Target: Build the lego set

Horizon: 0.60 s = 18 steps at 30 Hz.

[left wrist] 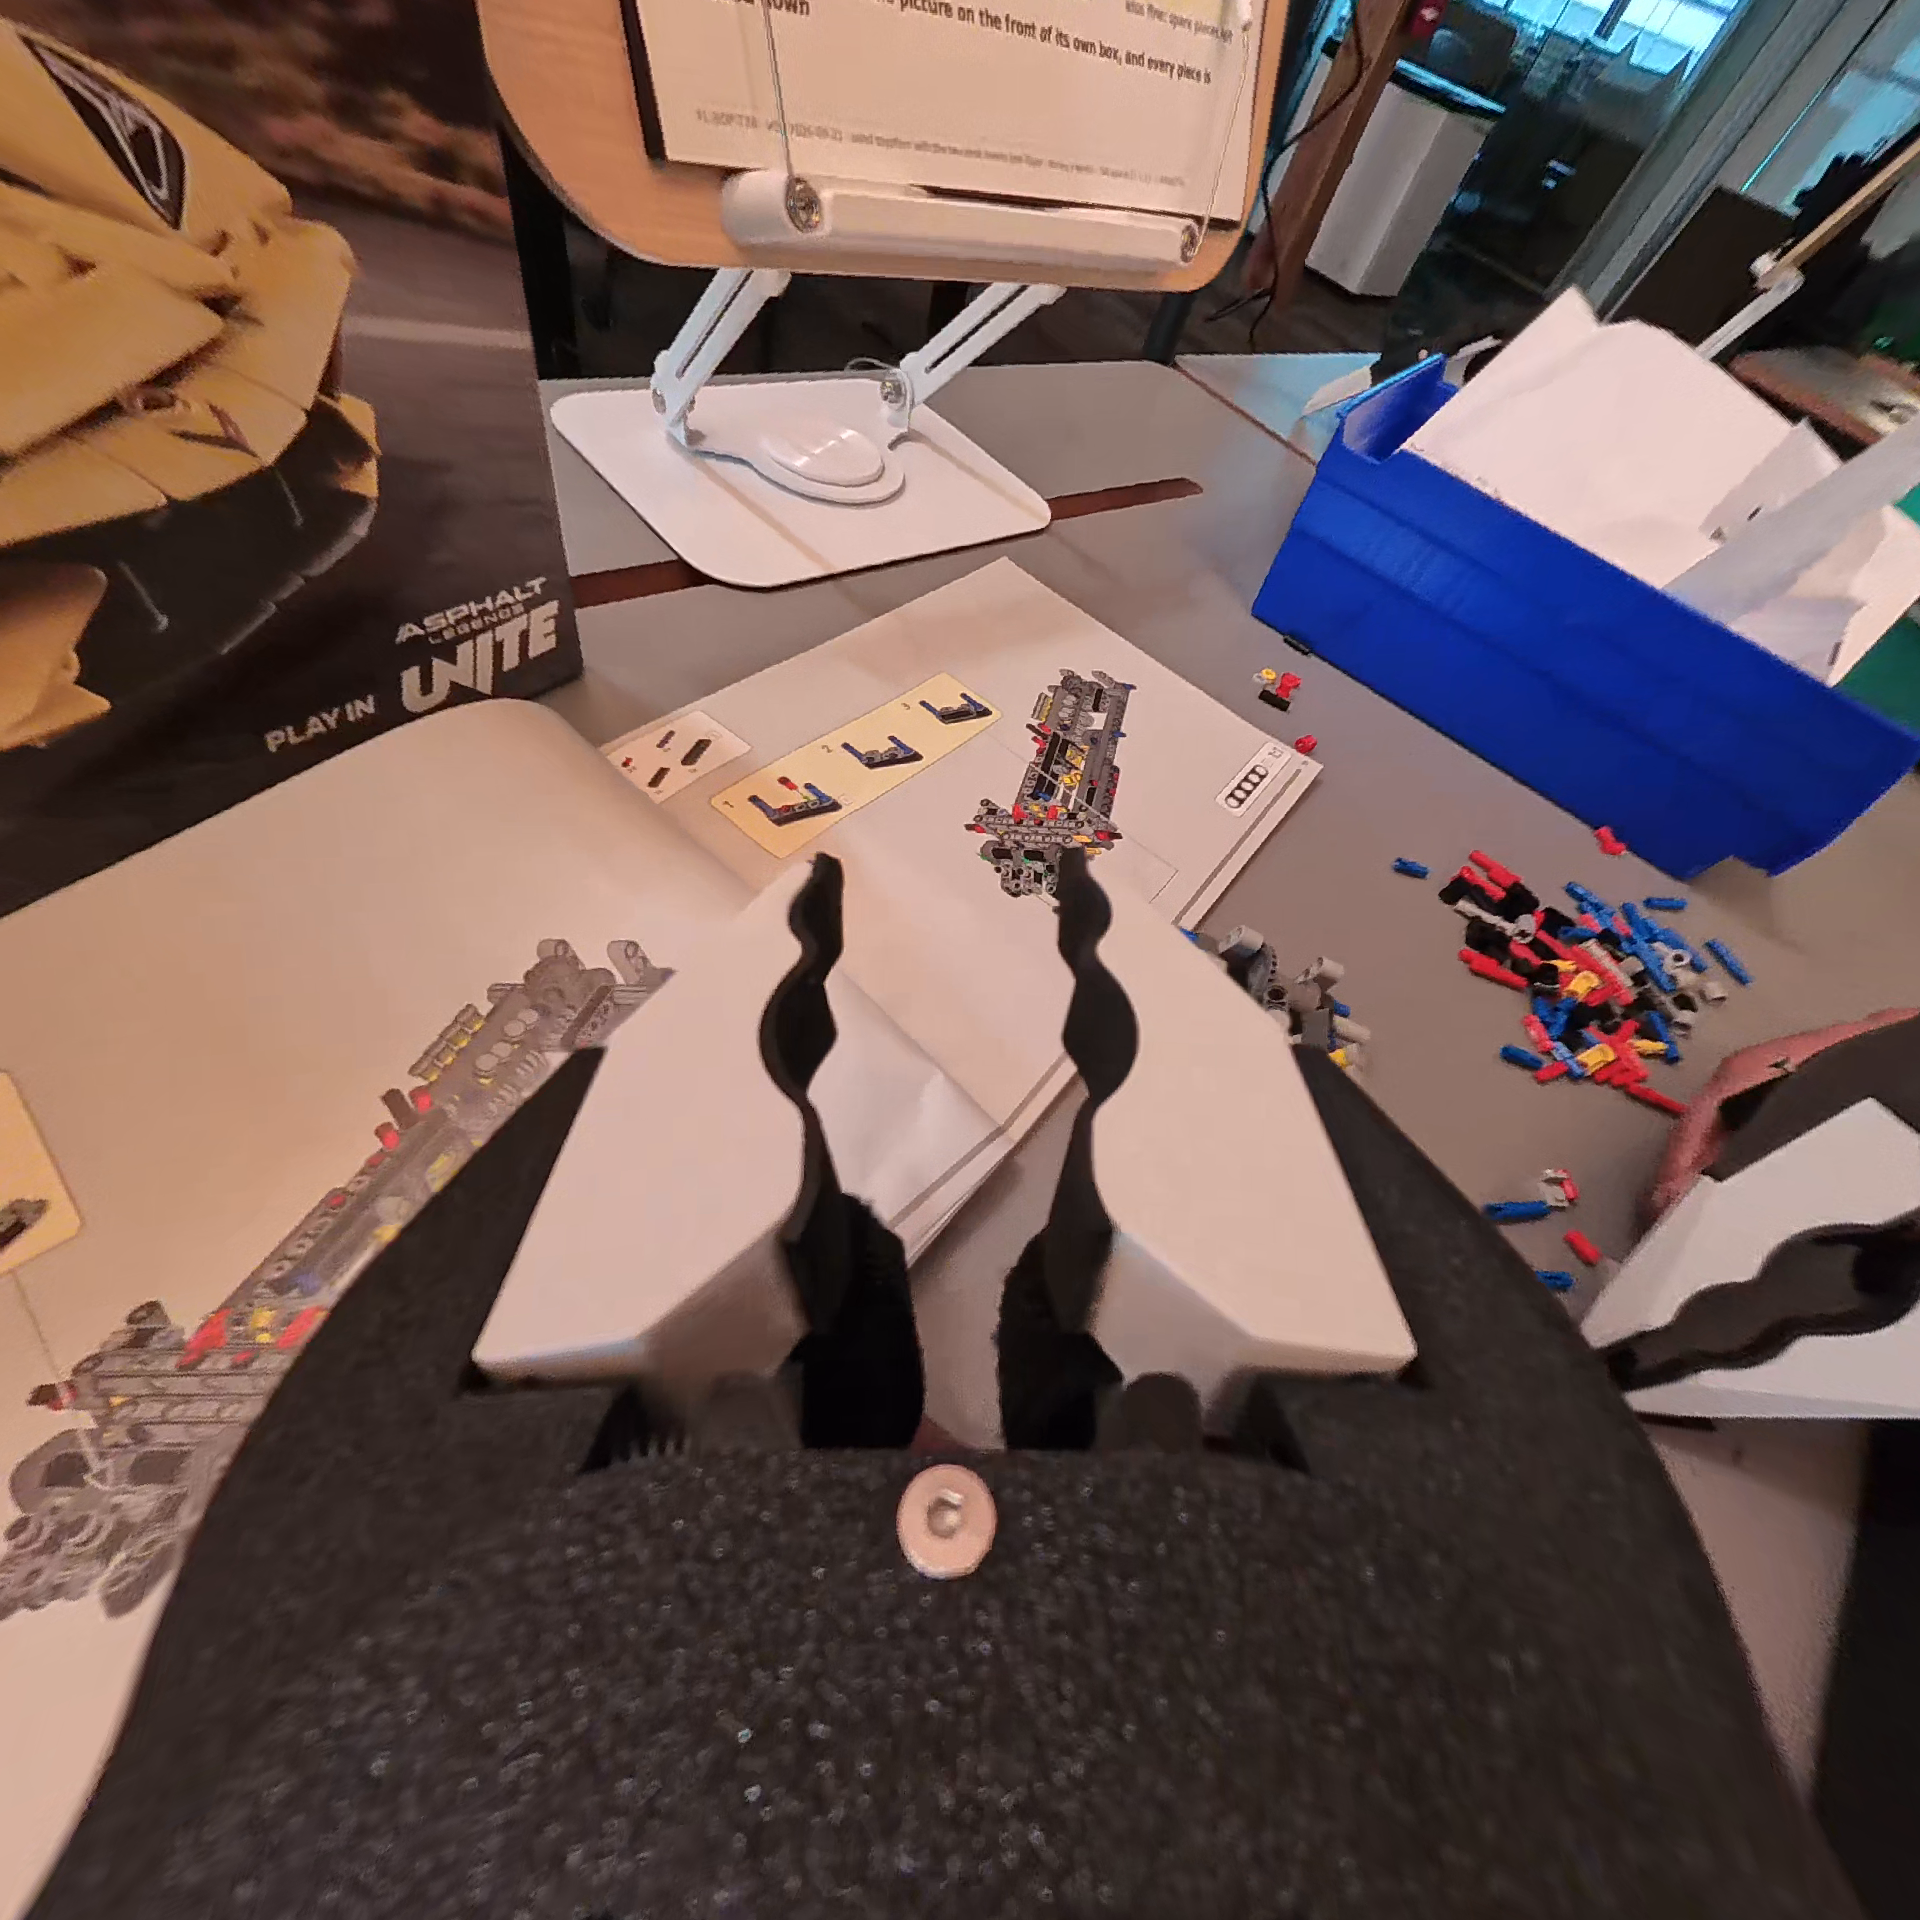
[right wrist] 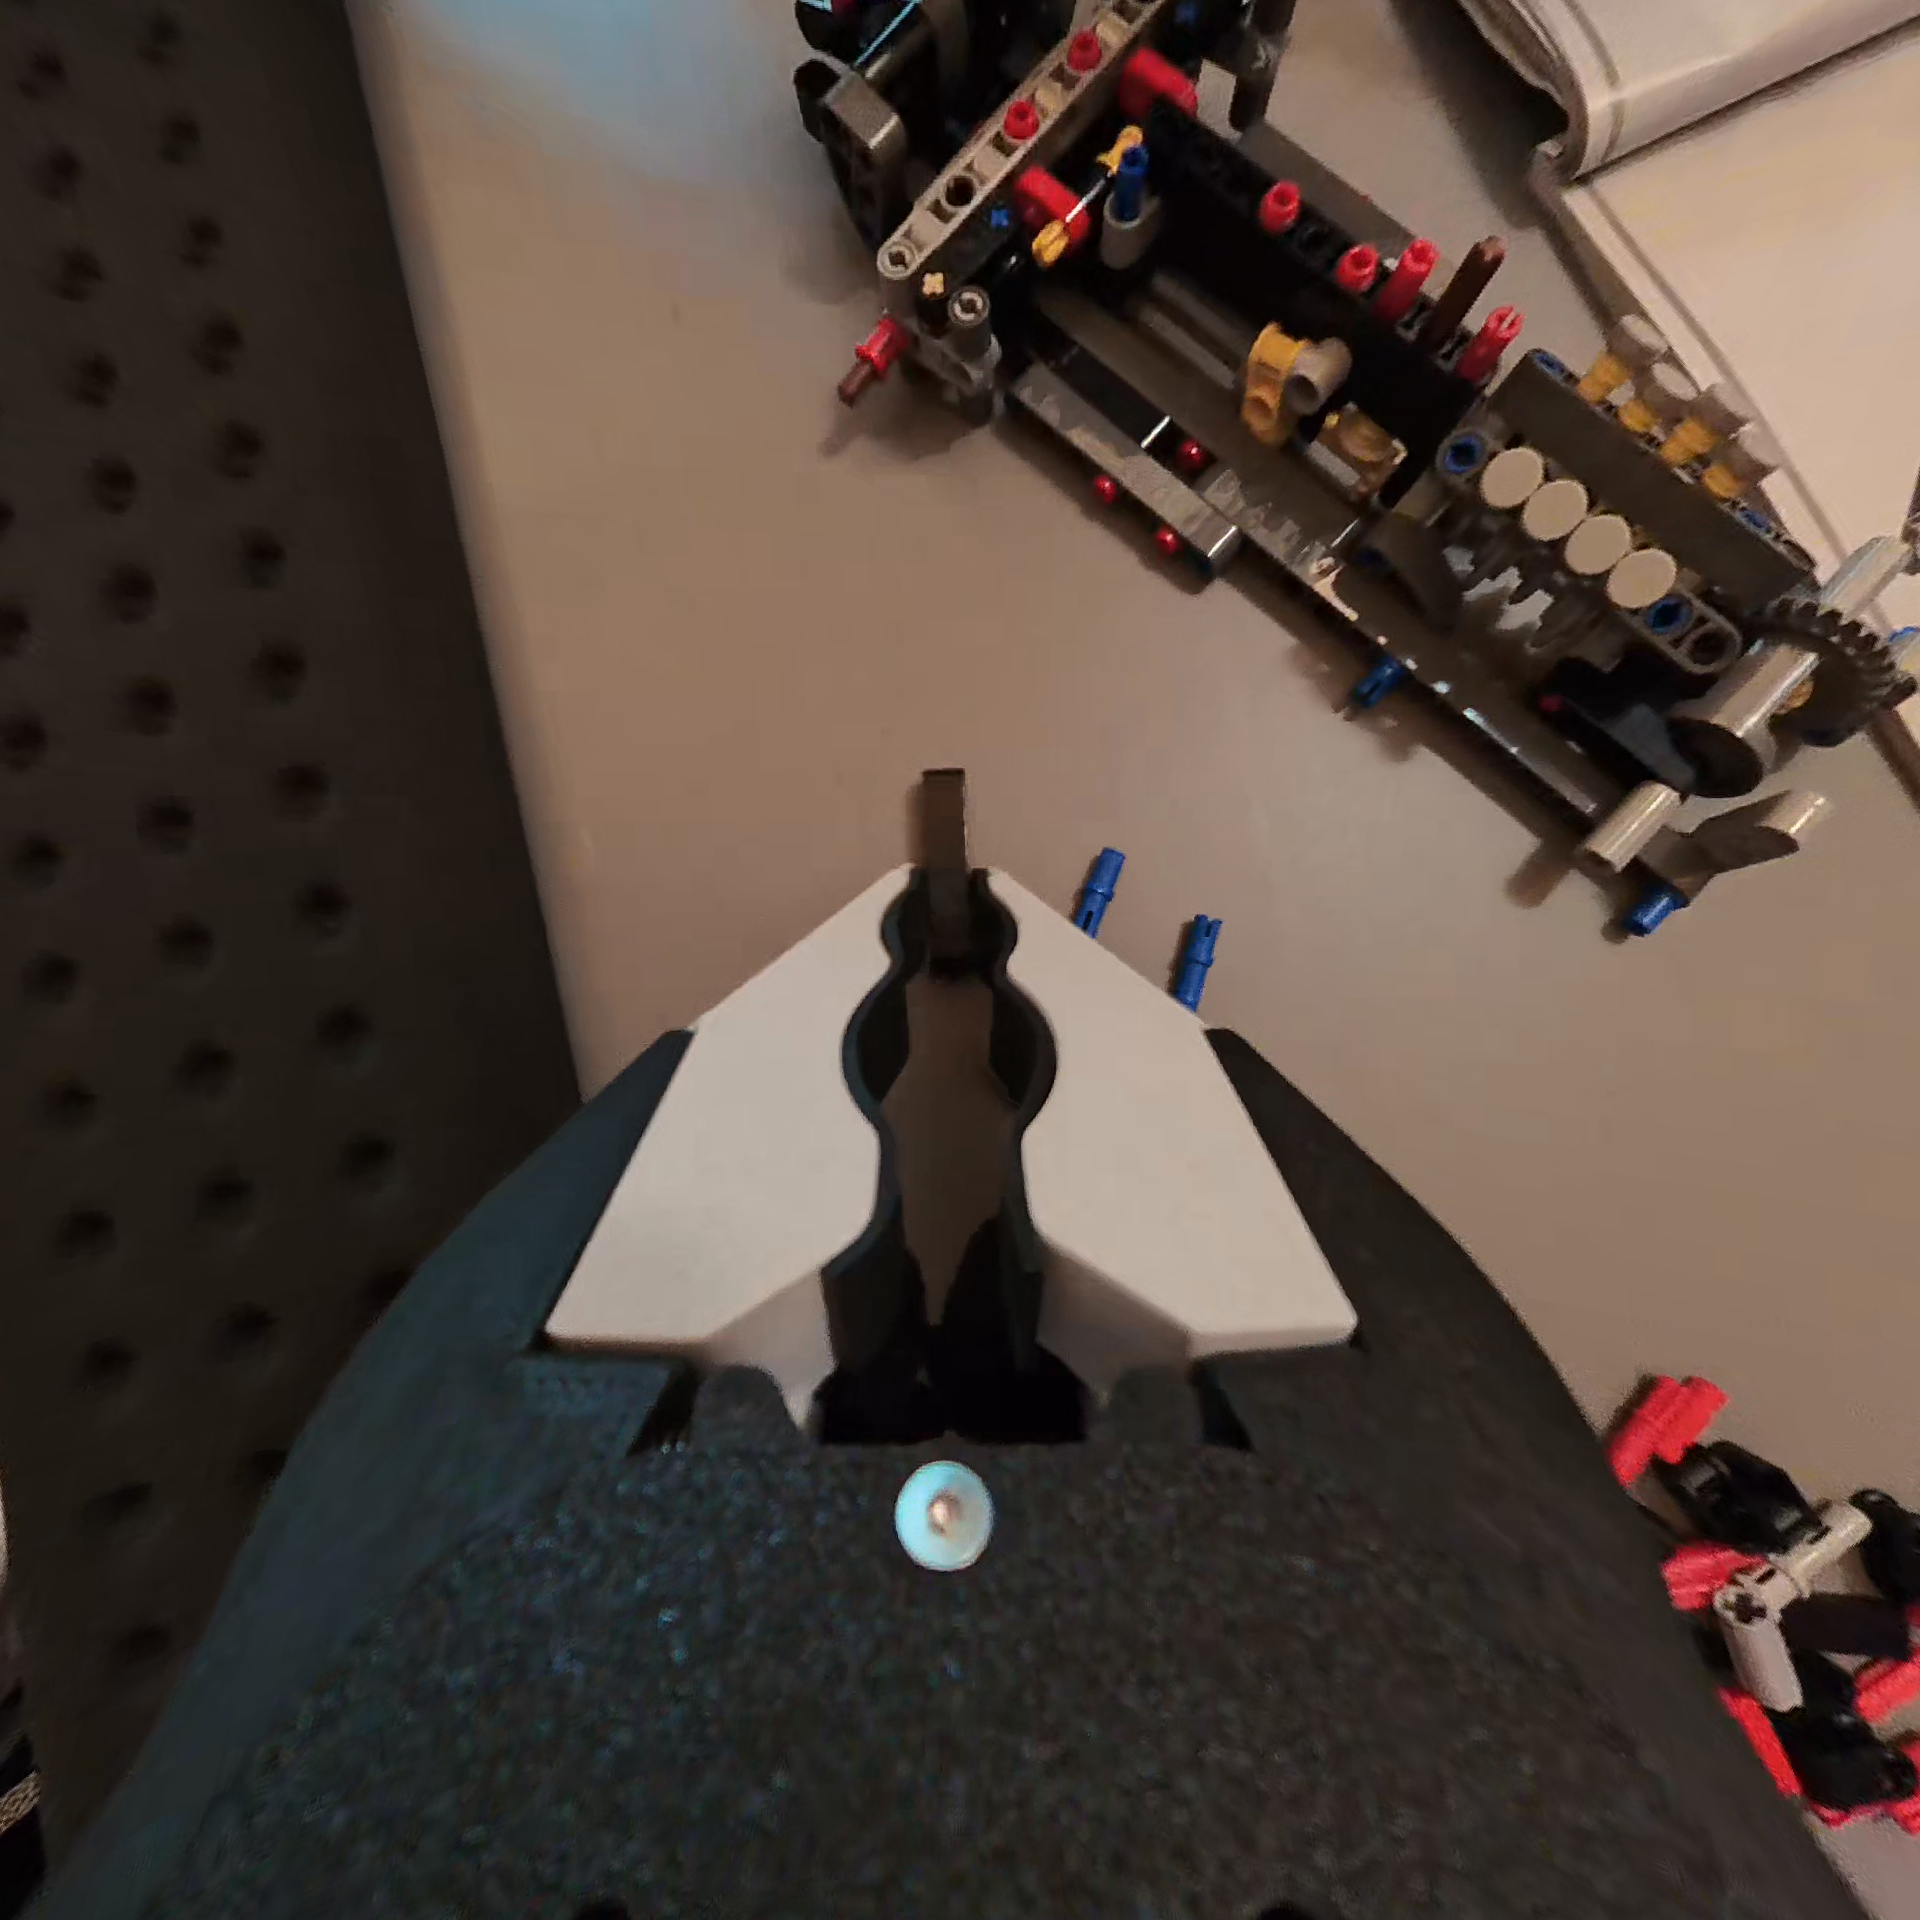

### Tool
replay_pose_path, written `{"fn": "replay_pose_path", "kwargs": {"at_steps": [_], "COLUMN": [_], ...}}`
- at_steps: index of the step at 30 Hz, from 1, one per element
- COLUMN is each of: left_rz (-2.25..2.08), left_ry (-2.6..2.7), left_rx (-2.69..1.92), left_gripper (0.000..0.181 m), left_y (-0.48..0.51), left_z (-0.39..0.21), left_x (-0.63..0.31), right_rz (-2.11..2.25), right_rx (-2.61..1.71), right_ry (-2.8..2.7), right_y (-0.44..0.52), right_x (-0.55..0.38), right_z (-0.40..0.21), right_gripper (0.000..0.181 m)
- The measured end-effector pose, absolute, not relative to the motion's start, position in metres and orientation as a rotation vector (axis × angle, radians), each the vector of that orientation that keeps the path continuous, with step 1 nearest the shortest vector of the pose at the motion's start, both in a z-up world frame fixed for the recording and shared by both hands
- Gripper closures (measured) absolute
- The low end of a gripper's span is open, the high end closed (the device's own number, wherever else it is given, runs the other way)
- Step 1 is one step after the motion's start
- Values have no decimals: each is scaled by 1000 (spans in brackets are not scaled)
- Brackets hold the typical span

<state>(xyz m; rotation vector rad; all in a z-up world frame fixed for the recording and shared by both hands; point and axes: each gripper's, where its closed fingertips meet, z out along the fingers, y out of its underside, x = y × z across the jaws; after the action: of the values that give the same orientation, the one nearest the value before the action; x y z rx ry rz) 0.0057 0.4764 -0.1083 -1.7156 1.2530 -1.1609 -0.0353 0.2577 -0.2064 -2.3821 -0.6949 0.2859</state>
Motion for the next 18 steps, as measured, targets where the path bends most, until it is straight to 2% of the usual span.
{"fn": "replay_pose_path", "kwargs": {"at_steps": [4, 11, 15, 18], "left_rz": [-1290, -1768, -1923, -1986], "left_ry": [1239, 1503, 1546, 1528], "left_rx": [-1730, -1536, -1459, -1420], "left_gripper": [147, 142, 142, 152], "left_y": [470, 384, 345, 330], "left_z": [-102, -72, -65, -62], "left_x": [5, -3, -1, 2], "right_rz": [138, -371, -485, -603], "right_rx": [-2291, -1739, -1613, -1564], "right_ry": [-617, -213, -154, -169], "right_y": [279, 323, 322, 319], "right_x": [-28, 5, -2, -3], "right_z": [-191, -80, -57, -51], "right_gripper": [175, 175, 174, 174]}}
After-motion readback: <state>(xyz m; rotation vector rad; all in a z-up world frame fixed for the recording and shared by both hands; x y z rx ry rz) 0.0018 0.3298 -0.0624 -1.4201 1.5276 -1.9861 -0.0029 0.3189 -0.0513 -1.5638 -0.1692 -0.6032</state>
